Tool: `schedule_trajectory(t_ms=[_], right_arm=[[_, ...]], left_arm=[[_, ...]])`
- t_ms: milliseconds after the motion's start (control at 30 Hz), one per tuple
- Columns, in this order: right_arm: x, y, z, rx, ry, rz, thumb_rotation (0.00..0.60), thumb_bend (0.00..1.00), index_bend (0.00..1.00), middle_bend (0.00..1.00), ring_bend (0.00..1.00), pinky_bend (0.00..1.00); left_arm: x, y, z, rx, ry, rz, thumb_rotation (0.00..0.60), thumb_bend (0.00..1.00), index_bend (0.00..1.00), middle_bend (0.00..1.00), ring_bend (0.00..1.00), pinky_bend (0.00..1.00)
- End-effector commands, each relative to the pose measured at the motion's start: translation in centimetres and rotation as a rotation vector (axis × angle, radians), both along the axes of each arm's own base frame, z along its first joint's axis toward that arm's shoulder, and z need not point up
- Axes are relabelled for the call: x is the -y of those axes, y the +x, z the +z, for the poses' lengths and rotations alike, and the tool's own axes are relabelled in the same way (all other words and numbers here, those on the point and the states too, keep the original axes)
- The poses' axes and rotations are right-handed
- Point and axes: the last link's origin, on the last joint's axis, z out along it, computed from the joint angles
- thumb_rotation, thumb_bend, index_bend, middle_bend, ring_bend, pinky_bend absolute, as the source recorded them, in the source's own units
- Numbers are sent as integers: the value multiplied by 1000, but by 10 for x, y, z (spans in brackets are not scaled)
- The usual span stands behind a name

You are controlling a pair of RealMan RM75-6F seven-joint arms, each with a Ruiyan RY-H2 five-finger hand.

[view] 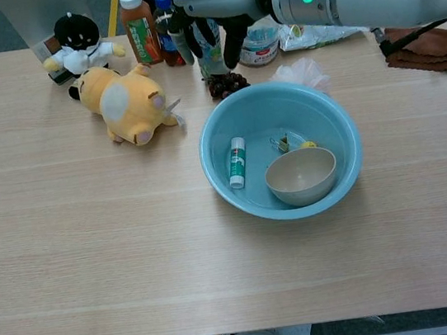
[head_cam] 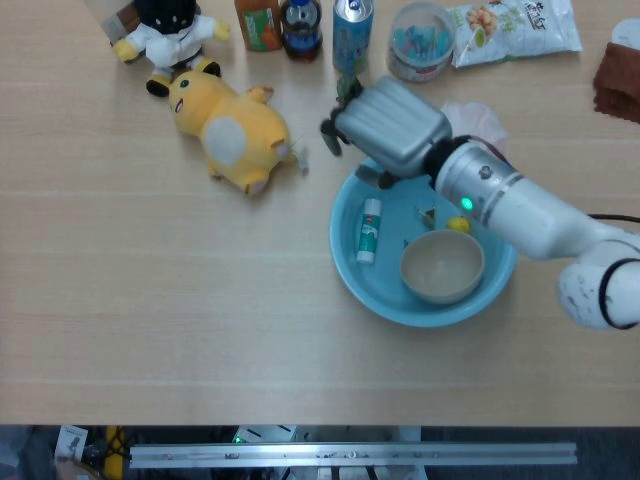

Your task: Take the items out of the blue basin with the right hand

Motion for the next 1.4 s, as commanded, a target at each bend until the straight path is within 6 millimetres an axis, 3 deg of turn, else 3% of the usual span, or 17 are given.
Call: schedule_trajectory(t_ms=[33, 267, 600, 1033, 1400], right_arm=[[-13, -20, -6, -88, 66, 13, 600, 262, 457, 478, 452, 642], [-25, -40, -16, -144, 127, -6, 600, 242, 457, 478, 452, 642], [-50, -60, -12, -227, 230, -32, 600, 130, 457, 465, 438, 638], [-71, -84, -2, -276, 267, -51, 600, 129, 472, 386, 279, 381], [-80, -102, -9, -339, 271, -20, 600, 133, 492, 371, 243, 335]], left_arm=[[2, -1, -1, 4, 0, 4, 600, 370, 260, 261, 251, 257], [6, 0, -2, 5, 1, 9, 600, 370, 260, 261, 251, 257], [7, -1, -1, 2, 3, 19, 600, 370, 260, 261, 251, 257], [2, 0, -5, 4, -16, 15, 600, 369, 260, 261, 251, 257], [1, 0, -6, 6, -23, 11, 600, 369, 260, 261, 251, 257]])
